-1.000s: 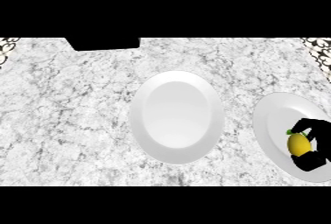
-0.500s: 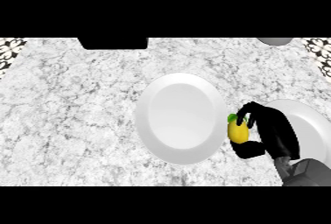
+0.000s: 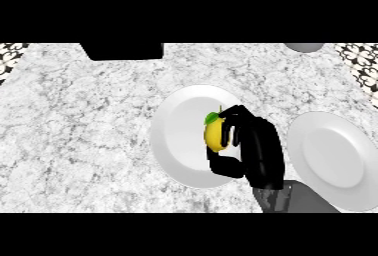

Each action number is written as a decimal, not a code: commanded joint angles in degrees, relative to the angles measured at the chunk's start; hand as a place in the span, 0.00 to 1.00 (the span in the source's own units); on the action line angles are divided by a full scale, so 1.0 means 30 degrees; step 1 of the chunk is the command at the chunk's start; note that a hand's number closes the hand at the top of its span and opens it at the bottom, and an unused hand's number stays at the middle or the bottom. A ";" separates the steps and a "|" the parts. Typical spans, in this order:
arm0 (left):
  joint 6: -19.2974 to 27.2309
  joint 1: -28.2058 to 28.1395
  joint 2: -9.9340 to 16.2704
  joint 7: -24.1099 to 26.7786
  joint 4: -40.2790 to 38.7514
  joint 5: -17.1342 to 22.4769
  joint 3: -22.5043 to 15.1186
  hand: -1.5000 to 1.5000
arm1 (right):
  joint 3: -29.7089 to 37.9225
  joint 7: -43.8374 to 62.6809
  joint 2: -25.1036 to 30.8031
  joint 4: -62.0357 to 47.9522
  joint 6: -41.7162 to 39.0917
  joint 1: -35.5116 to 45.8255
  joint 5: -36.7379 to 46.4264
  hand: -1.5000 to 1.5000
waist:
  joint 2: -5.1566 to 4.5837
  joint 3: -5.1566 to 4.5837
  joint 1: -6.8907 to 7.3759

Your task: Pick the lemon from the plate and place it in the plate

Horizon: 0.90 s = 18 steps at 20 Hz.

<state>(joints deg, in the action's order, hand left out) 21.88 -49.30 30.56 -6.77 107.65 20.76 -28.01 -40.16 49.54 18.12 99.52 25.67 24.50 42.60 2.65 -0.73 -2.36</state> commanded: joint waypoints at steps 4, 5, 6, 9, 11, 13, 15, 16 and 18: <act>0.0109 0.3433 -0.0688 0.1115 0.1436 -0.0142 0.1283 0.50 | -0.0440 0.3135 -0.4409 -0.1009 0.2501 0.0434 0.4523 1.00 | -0.0099 0.0044 -0.1341; 0.0053 0.3456 -0.0836 0.1082 0.1310 -0.0019 0.1081 0.50 | -0.0212 0.3385 -0.4965 -0.1325 0.2595 0.0898 0.5271 1.00 | -0.0153 0.0010 -0.1300; 0.0254 0.3868 -0.0972 0.1004 0.1316 0.0005 0.1232 0.50 | -0.0097 0.3344 -0.5430 -0.1381 0.3205 0.0634 0.5665 1.00 | -0.0292 0.0068 -0.1609; 0.0322 0.3758 -0.0863 0.1231 0.1363 0.0059 0.1210 0.50 | -0.0059 0.3994 -0.5958 -0.1922 0.3767 0.0758 0.7632 1.00 | -0.0254 0.0073 -0.1565; 0.0669 0.4158 -0.1232 0.1043 0.1426 0.0066 0.0991 0.50 | -0.0010 0.4156 -0.5988 -0.2391 0.4157 0.0522 0.8655 1.00 | -0.0436 0.0108 -0.1737; 0.0562 0.4275 -0.1025 0.1092 0.1316 0.0359 0.1300 0.50 | 0.0263 0.4580 -0.6006 -0.2712 0.4207 0.0267 0.9798 1.00 | -0.0424 0.0105 -0.1781; 0.0643 0.4154 -0.0915 0.1142 0.1382 0.0378 0.1197 0.50 | 0.1150 0.4725 -0.6017 -0.3295 0.4437 0.0363 1.1183 1.00 | -0.0455 0.0122 -0.1751; 0.0415 0.4434 -0.1018 0.1223 0.1083 0.0494 0.1112 0.50 | 0.1575 0.4603 -0.6020 -0.3389 0.4646 0.0304 1.1500 1.00 | -0.0507 0.0110 -0.1792; 0.0888 0.4929 -0.1231 0.0942 0.1316 0.0363 0.0983 0.50 | 0.1772 0.4502 -0.6026 -0.3818 0.5173 -0.0010 1.1815 1.00 | -0.0763 0.0172 -0.1746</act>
<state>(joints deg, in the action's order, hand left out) 25.72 -49.56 29.06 -7.39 107.24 24.00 -30.05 -36.60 57.77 0.70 90.16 36.50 25.04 73.84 0.99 0.11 -6.30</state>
